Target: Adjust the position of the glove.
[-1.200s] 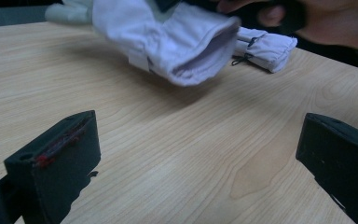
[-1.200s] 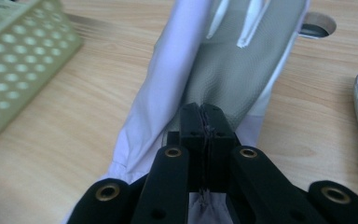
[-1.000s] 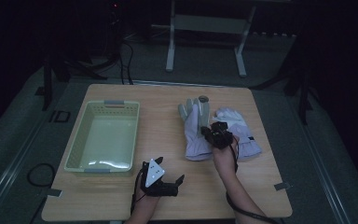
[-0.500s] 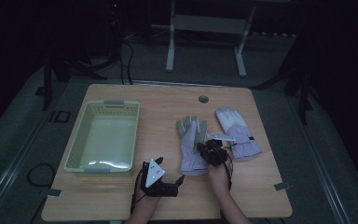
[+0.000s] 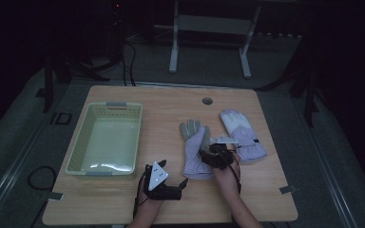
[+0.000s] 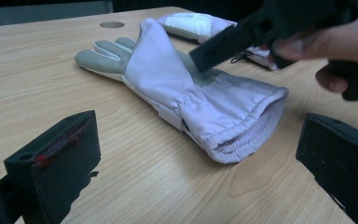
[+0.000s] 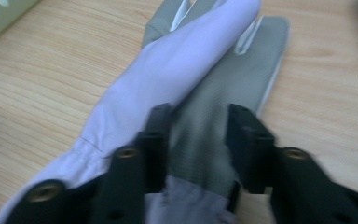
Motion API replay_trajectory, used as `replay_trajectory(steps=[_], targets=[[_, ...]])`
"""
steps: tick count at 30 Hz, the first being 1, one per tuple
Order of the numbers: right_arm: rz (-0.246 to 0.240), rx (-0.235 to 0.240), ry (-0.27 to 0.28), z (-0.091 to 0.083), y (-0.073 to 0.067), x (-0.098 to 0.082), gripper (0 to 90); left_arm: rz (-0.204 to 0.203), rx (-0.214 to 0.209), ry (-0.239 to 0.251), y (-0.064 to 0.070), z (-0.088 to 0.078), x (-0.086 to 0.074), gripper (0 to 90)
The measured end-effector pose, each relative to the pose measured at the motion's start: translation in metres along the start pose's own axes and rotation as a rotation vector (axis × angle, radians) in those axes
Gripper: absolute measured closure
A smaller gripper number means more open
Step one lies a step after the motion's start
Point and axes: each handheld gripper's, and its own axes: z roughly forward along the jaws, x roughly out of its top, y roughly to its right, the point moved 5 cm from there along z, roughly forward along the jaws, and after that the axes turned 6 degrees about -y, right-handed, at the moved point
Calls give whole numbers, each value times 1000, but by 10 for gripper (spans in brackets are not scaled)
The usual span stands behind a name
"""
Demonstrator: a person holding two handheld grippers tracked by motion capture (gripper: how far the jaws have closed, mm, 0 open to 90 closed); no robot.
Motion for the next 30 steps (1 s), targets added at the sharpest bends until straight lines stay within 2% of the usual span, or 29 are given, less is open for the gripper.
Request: replay_trajectory(steps=[4,7,9,12,14,18,21,22,23,25,30], targets=[[-39,17,20,-11,9,5,456,1,1,0,0,0,0,0],[-83,10,31,-20,18,7,438,1,3,0,0,0,0,0],[-98,27,44,-25,24,9,416,-2,3,1,0,0,0,0],[-97,58,59,-33,36,11,440,-4,4,1,0,0,0,0],[-109,60,72,-37,46,13,459,-2,4,0,0,0,0,0],[-114,46,92,-44,71,16,489,-3,4,-2,0,0,0,0],[-106,15,90,-45,93,17,503,-7,3,-1,0,0,0,0],[-106,15,90,-45,93,17,503,-7,3,-1,0,0,0,0],[-97,6,89,-46,101,17,512,-5,3,-3,0,0,0,0],[-78,-17,74,-46,124,17,530,-8,4,-2,0,0,0,0],[-60,-45,32,-42,155,18,508,-14,3,-1,-1,0,0,0]])
